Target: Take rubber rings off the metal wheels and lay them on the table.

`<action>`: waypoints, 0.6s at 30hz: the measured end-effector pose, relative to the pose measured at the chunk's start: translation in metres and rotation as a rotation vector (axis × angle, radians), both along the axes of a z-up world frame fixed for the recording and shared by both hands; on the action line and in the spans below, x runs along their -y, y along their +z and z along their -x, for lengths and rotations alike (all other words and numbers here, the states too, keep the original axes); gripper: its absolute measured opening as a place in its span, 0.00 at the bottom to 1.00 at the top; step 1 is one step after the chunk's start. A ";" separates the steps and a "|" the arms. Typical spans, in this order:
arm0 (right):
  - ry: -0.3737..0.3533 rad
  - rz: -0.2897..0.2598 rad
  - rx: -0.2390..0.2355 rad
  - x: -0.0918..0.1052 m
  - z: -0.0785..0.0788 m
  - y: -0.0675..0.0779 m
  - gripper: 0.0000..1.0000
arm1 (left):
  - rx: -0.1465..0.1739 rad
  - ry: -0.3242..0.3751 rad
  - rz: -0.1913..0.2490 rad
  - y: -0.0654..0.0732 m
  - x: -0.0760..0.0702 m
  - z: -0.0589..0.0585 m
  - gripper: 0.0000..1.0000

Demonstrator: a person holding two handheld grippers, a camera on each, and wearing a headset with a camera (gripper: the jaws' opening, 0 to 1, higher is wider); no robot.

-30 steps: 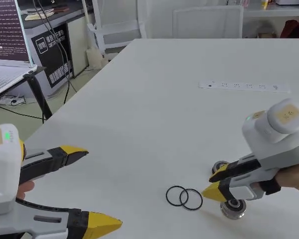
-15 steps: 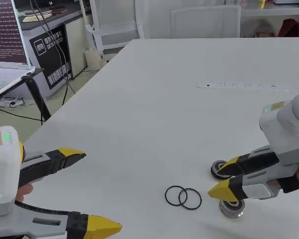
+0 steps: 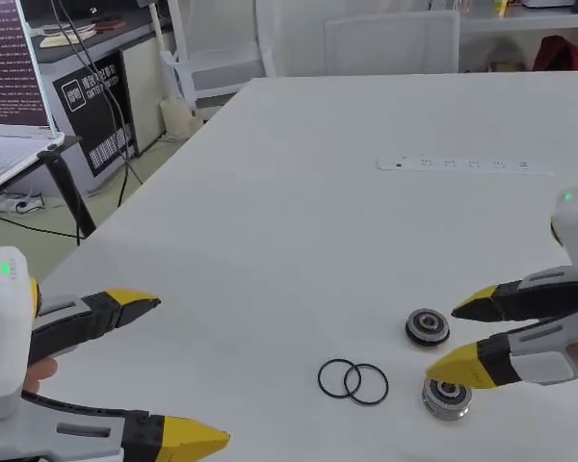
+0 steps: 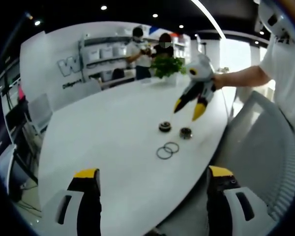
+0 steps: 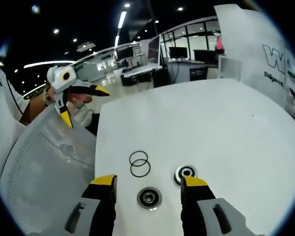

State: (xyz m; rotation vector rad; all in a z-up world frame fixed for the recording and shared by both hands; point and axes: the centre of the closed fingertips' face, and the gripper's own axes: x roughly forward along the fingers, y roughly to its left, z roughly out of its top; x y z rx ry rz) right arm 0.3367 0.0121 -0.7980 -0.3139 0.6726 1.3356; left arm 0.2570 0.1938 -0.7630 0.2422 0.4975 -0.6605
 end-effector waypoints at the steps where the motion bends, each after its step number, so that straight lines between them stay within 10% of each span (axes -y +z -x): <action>1: -0.003 -0.001 0.002 0.001 0.000 0.000 0.51 | 0.000 0.000 0.000 0.000 0.000 0.000 0.91; 18: -0.183 -0.059 0.017 0.053 -0.024 0.006 0.51 | 0.000 -0.028 -0.020 0.006 0.000 0.000 0.90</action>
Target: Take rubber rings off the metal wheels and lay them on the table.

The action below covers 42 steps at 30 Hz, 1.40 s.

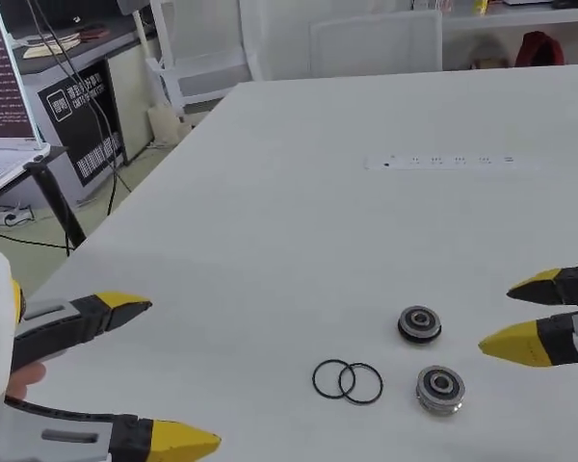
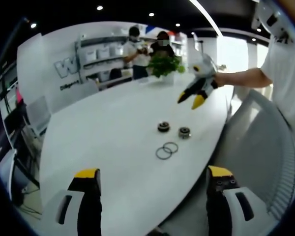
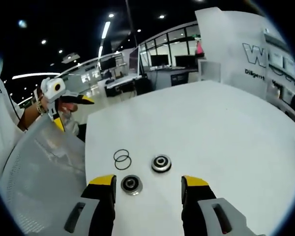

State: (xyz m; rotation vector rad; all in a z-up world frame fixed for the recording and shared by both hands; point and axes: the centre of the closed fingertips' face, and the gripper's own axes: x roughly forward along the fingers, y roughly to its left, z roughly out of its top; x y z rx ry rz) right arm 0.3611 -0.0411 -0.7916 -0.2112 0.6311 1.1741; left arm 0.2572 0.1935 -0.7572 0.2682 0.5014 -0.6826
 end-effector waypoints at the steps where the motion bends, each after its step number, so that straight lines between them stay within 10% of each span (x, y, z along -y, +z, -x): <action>1: -0.008 -0.004 -0.005 0.002 0.000 -0.001 0.51 | 0.002 0.001 0.000 0.001 0.000 0.000 0.90; 15: -0.169 -0.143 -0.087 0.023 -0.007 -0.005 0.50 | 0.031 -0.019 -0.017 0.013 0.000 -0.010 0.89; 42: -0.281 -0.204 -0.141 0.044 0.017 -0.031 0.47 | 0.069 -0.217 -0.154 0.036 0.034 -0.038 0.88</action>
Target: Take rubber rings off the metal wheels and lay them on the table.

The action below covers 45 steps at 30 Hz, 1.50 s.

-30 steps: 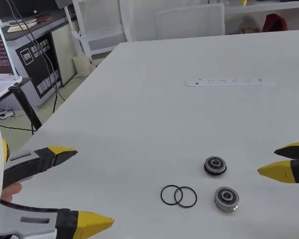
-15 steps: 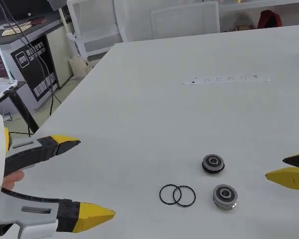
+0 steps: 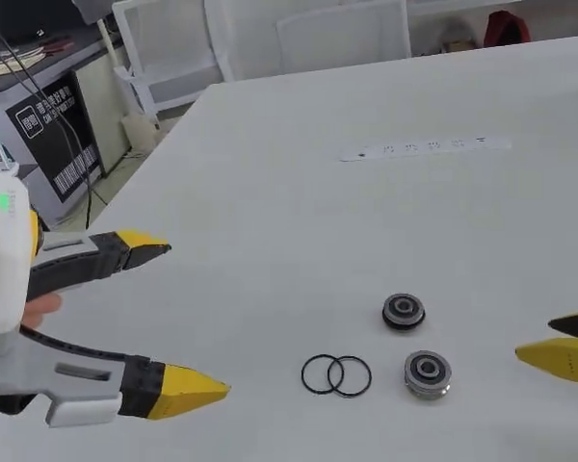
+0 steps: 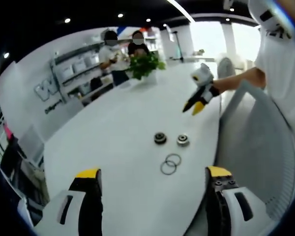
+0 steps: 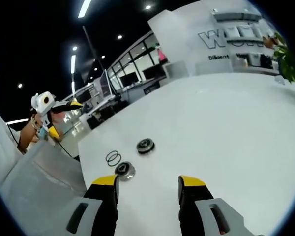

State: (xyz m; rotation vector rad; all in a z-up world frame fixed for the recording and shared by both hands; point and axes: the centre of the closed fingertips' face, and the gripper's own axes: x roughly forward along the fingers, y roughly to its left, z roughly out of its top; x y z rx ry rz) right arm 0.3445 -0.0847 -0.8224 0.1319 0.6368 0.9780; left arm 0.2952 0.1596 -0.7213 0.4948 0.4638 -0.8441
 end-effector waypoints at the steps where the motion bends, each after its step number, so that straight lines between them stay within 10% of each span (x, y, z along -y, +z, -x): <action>1: -0.001 0.000 -0.001 0.000 0.000 0.000 0.47 | 0.001 -0.009 -0.004 0.001 0.002 -0.001 0.88; 23: -0.005 -0.009 -0.030 0.004 0.014 -0.013 0.45 | 0.033 -0.189 0.006 0.006 0.063 -0.050 0.82; 45: 0.014 0.000 -0.030 -0.005 0.000 -0.014 0.44 | 0.050 -0.142 0.152 -0.016 0.101 -0.103 0.70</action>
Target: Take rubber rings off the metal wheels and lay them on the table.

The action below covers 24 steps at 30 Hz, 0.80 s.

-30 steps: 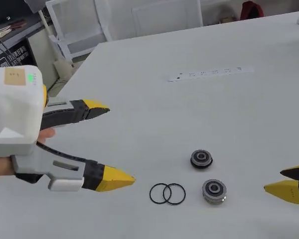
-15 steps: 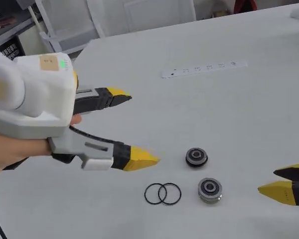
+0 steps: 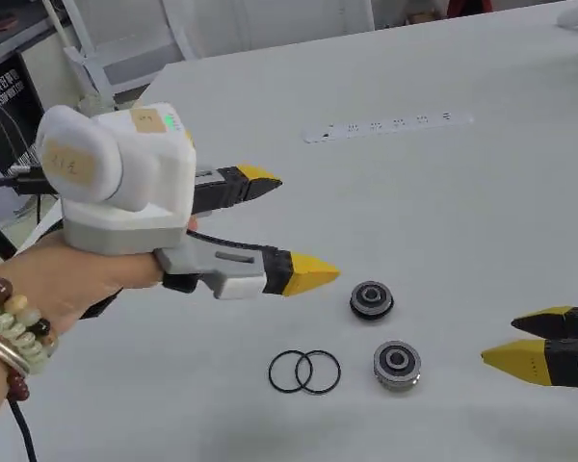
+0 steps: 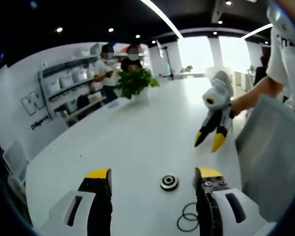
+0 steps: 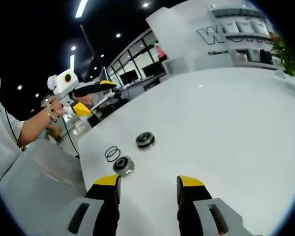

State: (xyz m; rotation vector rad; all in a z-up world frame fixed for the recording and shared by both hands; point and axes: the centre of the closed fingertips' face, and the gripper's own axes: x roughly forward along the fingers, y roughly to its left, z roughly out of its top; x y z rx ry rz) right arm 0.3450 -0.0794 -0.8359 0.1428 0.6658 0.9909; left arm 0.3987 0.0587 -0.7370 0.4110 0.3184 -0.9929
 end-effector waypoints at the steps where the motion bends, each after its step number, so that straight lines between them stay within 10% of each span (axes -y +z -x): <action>1: 0.004 0.003 -0.001 -0.002 -0.001 -0.001 0.43 | -0.001 -0.004 0.003 -0.002 0.002 -0.001 0.69; 24: 0.121 0.063 0.088 -0.028 -0.029 0.014 0.42 | -0.141 -0.055 -0.026 -0.068 0.042 -0.009 0.55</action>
